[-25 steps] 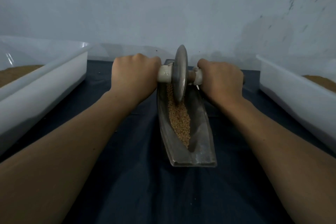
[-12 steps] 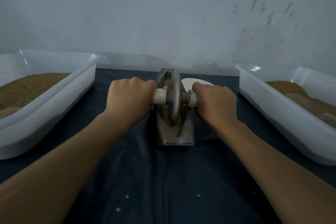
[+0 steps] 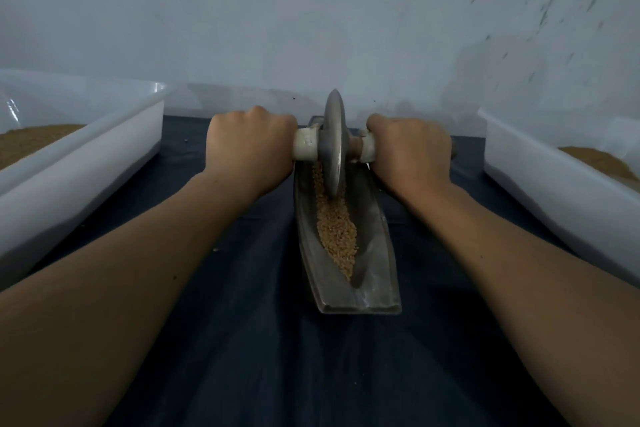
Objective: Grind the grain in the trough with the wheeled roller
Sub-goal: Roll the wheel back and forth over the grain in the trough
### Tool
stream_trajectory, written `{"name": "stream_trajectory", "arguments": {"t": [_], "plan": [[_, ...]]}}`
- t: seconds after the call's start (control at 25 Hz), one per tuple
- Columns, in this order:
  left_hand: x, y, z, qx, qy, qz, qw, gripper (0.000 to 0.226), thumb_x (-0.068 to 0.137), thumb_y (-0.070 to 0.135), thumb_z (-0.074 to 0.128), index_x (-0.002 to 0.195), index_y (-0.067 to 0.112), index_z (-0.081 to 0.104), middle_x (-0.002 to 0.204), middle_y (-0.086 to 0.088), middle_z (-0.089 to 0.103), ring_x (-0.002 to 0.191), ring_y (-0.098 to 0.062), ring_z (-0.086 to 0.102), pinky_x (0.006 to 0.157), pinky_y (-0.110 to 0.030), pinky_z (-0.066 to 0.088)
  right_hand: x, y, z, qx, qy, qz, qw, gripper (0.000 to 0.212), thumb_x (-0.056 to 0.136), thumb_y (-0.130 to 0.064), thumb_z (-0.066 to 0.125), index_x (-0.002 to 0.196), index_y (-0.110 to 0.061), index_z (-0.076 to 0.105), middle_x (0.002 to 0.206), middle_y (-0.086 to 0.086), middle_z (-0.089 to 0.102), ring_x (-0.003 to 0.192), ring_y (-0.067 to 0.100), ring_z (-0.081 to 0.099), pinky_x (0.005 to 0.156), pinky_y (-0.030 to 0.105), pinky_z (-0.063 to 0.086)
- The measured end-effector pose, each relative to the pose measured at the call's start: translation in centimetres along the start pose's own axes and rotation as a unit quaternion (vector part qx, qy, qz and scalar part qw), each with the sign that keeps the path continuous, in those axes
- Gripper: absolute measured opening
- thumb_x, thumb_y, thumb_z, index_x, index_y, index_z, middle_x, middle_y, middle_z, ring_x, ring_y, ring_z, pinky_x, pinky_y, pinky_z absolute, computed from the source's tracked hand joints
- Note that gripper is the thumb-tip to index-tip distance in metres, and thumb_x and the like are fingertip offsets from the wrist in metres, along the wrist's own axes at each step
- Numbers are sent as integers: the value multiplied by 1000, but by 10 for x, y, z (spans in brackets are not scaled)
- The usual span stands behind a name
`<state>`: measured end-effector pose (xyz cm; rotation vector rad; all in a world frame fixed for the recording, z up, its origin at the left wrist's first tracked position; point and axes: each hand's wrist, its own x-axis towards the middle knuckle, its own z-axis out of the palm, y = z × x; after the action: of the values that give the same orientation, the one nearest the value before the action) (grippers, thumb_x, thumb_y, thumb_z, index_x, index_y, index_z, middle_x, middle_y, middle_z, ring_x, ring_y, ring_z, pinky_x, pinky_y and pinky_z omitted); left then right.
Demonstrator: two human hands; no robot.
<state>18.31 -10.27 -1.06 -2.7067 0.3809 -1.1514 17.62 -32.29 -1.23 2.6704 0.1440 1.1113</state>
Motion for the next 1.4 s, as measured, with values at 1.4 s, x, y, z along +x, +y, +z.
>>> {"name": "stream_trajectory", "arguments": {"t": [1.4], "plan": [[33,-12,-19,-112,-385,28,916,16,68,35,78,70,21,69,56,9,67,52,-7,63,51,-24,42,-5,2,-24,58,-112,-14,992,5,86,-31,64,89,-26,63,81,0,63,74,26,62,59,33,42]]}}
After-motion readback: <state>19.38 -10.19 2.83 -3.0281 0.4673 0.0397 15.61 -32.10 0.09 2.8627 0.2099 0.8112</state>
